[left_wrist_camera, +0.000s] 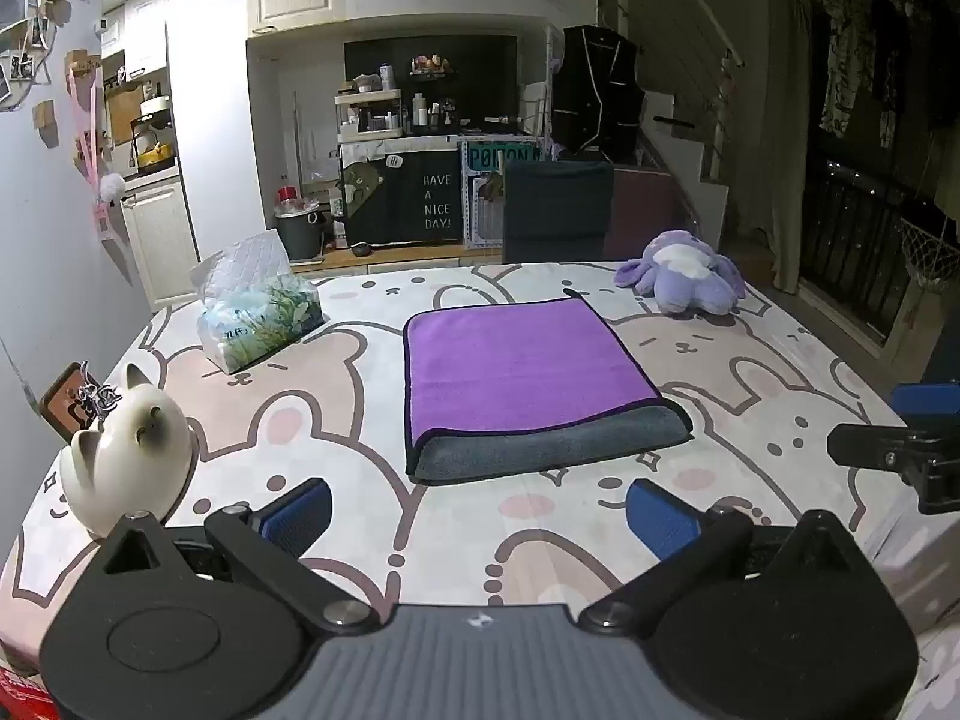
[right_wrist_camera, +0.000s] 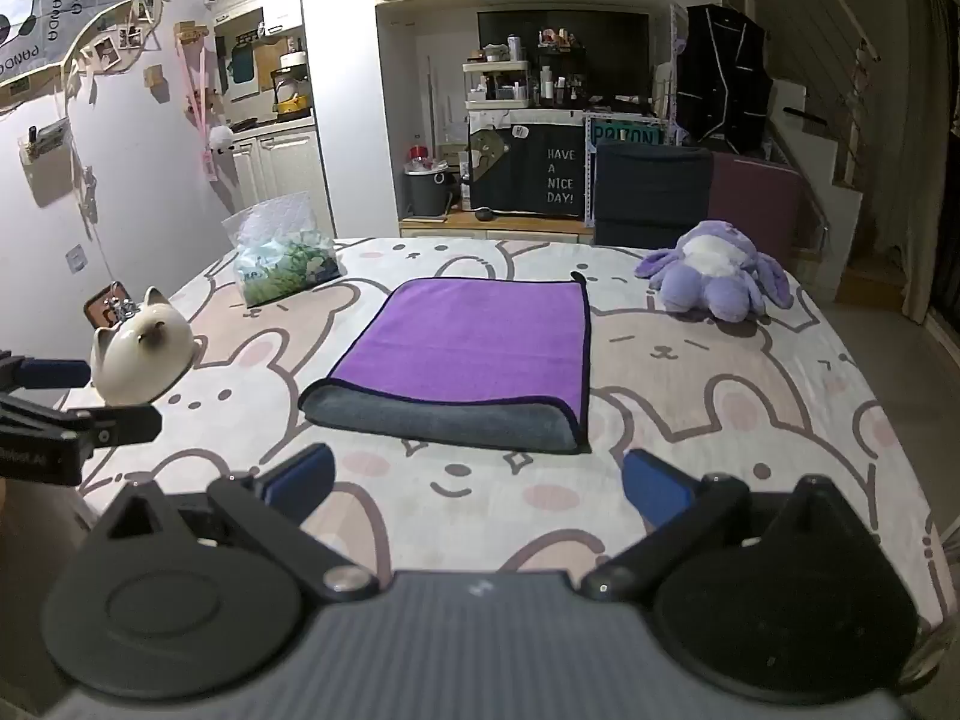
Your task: Fold towel
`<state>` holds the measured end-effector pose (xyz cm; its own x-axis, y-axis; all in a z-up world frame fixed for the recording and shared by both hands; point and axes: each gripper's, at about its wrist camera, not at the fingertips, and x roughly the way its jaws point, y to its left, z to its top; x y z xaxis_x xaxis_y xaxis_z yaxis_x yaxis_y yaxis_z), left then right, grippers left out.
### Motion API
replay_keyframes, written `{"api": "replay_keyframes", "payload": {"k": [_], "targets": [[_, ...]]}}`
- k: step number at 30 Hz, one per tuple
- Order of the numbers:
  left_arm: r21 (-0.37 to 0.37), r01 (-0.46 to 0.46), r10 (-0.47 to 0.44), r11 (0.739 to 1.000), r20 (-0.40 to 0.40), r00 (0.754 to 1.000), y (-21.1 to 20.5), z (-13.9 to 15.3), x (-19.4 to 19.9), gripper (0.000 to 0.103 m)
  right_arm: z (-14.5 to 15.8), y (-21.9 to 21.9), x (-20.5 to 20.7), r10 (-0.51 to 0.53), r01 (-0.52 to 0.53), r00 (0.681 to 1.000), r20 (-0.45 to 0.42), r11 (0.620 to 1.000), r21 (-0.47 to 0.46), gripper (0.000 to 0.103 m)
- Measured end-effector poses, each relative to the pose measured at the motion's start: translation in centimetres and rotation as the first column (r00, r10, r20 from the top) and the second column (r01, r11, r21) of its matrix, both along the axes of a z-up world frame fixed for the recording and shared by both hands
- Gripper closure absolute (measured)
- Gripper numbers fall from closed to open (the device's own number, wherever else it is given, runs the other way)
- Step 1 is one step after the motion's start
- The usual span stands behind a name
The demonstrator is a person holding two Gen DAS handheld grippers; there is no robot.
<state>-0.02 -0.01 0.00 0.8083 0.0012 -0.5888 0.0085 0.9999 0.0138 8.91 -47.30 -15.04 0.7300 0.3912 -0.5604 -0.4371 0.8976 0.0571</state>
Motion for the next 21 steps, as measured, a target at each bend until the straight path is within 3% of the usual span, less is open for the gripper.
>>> {"api": "replay_keyframes", "payload": {"k": [21], "targets": [[0.001,0.004,-0.004,1.0,-0.006,1.0,0.05,0.02,-0.01,0.0,-0.01,-0.01,0.11,-0.002,0.002,1.0,-0.005,1.0,-0.002,0.0]]}}
